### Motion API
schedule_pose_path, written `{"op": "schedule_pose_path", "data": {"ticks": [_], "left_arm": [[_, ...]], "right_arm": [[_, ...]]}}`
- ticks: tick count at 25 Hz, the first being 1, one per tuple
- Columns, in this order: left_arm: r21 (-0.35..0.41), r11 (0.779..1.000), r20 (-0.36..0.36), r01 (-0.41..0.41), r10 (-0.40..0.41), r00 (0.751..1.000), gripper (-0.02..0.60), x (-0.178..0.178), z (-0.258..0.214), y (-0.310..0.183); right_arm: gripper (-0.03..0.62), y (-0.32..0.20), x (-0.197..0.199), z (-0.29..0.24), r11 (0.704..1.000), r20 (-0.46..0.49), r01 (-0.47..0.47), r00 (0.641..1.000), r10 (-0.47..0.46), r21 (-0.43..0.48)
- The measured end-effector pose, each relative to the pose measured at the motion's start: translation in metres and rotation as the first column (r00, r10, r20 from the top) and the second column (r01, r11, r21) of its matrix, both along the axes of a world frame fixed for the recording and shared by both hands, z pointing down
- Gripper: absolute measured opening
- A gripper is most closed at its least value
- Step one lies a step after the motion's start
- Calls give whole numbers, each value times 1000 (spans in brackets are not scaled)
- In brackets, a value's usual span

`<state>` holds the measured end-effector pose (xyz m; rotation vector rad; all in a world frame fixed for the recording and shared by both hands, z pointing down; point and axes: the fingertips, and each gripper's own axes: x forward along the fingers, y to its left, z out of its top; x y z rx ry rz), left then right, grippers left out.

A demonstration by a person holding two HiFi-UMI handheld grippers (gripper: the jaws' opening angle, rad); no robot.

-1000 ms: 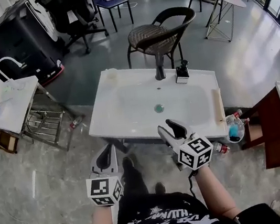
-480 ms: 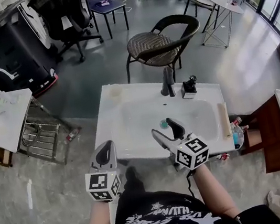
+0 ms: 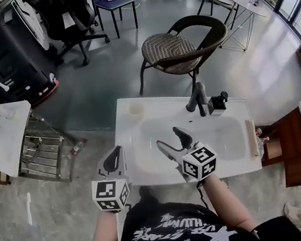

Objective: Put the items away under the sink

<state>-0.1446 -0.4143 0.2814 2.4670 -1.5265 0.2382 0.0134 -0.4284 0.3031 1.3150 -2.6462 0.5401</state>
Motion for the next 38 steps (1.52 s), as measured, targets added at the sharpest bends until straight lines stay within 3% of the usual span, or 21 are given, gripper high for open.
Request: {"op": "schedule_pose_path", "data": {"ticks": [8, 15, 23, 31, 38], "left_arm": [[-49, 999, -12, -16, 16, 1000, 12, -43, 20, -50], [-69, 996, -18, -58, 57, 998, 12, -63, 38, -85], [-87, 994, -50, -70, 66, 997, 12, -72, 45, -116], [-113, 990, -59, -81, 75, 995, 12, -74, 56, -137], [-149, 988, -76, -51, 40, 996, 12, -80, 71, -153]], "right_arm": [[319, -48, -40, 31, 999, -109, -40, 993, 39, -6], [438, -87, -70, 43, 995, -121, -99, 988, 101, 25], [469, -129, -80, 60, 981, -178, -179, 965, 190, 77], [468, -156, -85, 79, 984, -259, -148, 951, 169, 101], [468, -172, -98, 90, 992, -289, -69, 952, 97, 103]]}}
